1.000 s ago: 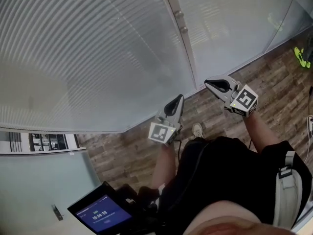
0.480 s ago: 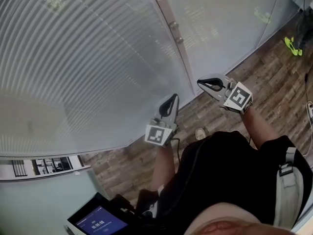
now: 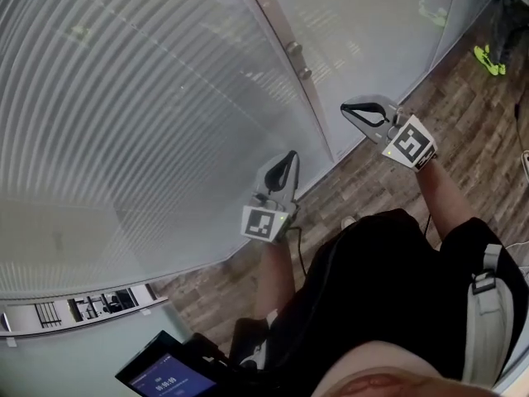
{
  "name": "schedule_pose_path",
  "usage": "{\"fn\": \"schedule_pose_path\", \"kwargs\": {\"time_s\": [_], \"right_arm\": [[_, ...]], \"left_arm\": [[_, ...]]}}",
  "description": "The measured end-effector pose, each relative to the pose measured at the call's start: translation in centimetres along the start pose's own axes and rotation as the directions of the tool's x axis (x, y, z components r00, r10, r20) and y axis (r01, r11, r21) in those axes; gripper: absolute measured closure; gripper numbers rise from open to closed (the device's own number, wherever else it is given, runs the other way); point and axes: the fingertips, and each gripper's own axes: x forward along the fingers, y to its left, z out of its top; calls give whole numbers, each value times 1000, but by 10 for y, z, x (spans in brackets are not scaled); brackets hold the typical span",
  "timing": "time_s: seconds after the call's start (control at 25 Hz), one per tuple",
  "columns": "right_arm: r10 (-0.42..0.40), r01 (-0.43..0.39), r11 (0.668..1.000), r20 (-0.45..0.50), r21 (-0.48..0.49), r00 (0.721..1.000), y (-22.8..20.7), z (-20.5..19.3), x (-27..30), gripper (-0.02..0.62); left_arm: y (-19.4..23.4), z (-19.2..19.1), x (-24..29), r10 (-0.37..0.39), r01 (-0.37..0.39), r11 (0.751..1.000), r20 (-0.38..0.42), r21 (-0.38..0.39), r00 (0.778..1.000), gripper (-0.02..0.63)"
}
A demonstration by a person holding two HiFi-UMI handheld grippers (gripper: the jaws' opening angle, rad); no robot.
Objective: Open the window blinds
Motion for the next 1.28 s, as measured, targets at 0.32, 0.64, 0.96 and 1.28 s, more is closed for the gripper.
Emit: {"fn": "schedule_pose_path", "kwargs": {"time_s": [0.32, 0.64, 0.96, 1.28], "right_arm": [[-155, 104, 938, -133, -331, 979, -43, 23, 35, 498], [-284, 69, 741, -218, -668, 934, -68, 49, 76, 402], [-343, 11, 595, -241, -804, 908, -78, 49, 101, 380], [-376, -1, 547, -246, -837, 893, -83, 52, 103, 474]], "left_arm": [[0, -4, 6, -71, 72, 997, 19, -5, 997, 603], [-7, -2, 5, -88, 89, 996, 29, -22, 996, 603], [-3, -7, -7, -56, 58, 997, 34, -48, 998, 603], [-3, -3, -10, -52, 56, 996, 51, -62, 997, 603]]}}
